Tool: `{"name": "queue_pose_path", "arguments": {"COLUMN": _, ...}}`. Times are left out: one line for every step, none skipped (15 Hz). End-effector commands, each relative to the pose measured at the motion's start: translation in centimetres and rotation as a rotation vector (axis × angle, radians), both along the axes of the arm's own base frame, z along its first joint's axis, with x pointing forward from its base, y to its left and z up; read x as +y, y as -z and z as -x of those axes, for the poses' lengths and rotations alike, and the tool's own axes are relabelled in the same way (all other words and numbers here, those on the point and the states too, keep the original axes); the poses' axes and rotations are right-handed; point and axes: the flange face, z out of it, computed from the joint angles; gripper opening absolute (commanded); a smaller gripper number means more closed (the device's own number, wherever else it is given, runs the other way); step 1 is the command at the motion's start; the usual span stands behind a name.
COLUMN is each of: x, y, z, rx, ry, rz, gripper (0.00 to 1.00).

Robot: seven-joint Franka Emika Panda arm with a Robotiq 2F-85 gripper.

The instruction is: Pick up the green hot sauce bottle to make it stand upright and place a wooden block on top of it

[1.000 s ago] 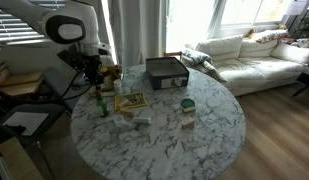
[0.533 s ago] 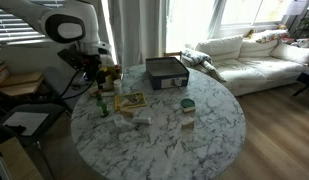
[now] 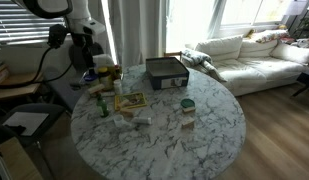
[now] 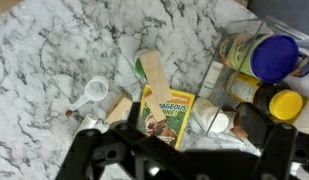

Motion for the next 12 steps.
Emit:
{"name": "queue_pose_path", "arguments": {"x": 0.2, "y": -2.5, "z": 0.9, "rx": 0.011, "ry": 0.199, "rz": -0.005, "gripper": 1.0}}
{"name": "queue_pose_path", "arguments": {"x": 0.3, "y": -3.0, "z": 1.0, "rx": 0.012, "ry": 0.245, "rz": -0.003, "gripper": 1.0}}
{"name": "queue_pose_path", "arguments": {"x": 0.5, "y": -3.5, "z": 1.1, "rx": 0.012, "ry": 0.279, "rz": -0.003, "gripper": 1.0}}
{"name": "queue_pose_path", "arguments": {"x": 0.7, "y": -3.8, "z": 1.1, "rx": 0.01, "ry": 0.308, "rz": -0.002, "gripper": 1.0}}
{"name": "queue_pose_path", "arguments": {"x": 0.9, "y": -3.9, "z": 1.1, "rx": 0.003, "ry": 0.332, "rz": 0.007, "gripper": 1.0}}
{"name": "queue_pose_path", "arguments": {"x": 0.8, "y": -3.6, "z": 0.6, "rx": -0.012, "ry": 0.277, "rz": -0.012, "gripper": 1.0}}
{"name": "queue_pose_path", "arguments": {"x": 1.0, "y": -3.7, "z": 0.6, "rx": -0.013, "ry": 0.297, "rz": -0.01, "gripper": 1.0}}
{"name": "queue_pose_path", "arguments": {"x": 1.1, "y": -3.8, "z": 0.6, "rx": -0.013, "ry": 0.307, "rz": -0.009, "gripper": 1.0}}
{"name": "queue_pose_path", "arguments": {"x": 1.1, "y": -3.8, "z": 0.6, "rx": -0.013, "ry": 0.312, "rz": -0.008, "gripper": 1.0}}
{"name": "queue_pose_path", "arguments": {"x": 1.1, "y": -3.8, "z": 0.6, "rx": -0.013, "ry": 0.314, "rz": -0.008, "gripper": 1.0}}
{"name": "queue_pose_path", "arguments": {"x": 1.0, "y": -3.8, "z": 0.6, "rx": -0.013, "ry": 0.315, "rz": -0.008, "gripper": 1.0}}
{"name": "queue_pose_path", "arguments": {"x": 1.0, "y": -3.8, "z": 0.6, "rx": -0.013, "ry": 0.316, "rz": -0.007, "gripper": 1.0}}
